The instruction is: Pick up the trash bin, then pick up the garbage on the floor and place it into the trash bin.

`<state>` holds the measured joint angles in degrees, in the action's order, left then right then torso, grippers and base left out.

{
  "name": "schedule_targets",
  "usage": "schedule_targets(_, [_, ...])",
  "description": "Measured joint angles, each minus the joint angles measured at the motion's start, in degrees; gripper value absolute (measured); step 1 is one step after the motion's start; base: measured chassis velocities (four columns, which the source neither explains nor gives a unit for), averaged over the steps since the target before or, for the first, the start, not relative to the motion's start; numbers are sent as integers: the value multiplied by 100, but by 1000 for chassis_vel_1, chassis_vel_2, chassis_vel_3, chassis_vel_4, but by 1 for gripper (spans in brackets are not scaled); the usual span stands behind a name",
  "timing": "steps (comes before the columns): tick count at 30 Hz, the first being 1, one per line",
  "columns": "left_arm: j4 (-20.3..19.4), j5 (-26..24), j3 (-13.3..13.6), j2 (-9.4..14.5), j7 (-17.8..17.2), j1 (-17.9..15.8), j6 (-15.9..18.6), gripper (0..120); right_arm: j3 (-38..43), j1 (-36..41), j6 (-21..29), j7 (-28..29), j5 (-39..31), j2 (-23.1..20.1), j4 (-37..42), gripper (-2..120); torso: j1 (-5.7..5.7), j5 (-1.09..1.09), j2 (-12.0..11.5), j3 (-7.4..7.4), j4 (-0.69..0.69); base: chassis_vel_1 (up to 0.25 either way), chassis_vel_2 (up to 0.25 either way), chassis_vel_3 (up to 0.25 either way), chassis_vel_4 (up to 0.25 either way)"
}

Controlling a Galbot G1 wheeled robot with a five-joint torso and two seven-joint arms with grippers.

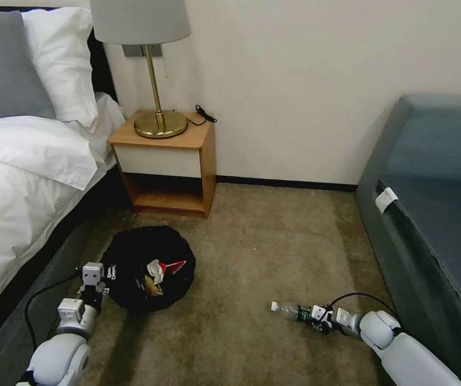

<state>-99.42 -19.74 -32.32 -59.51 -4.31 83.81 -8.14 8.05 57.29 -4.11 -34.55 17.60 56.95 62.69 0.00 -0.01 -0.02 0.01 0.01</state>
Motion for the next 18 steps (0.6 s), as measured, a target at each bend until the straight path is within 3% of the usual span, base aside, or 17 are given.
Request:
schedule_targets(13, [-36, 3, -8, 3, 2, 27, -9, 4, 163, -123, -89, 6, -172, 177, 216, 26, 0, 0, 0, 0, -1, 0, 0, 0, 0])
schedule_targets(18, [-106, 15, 3, 13, 5, 16, -5, 4, 214, -284, -151, -13, -459, 447, 337, 26, 0, 0, 1, 0, -2, 0, 0, 0, 0])
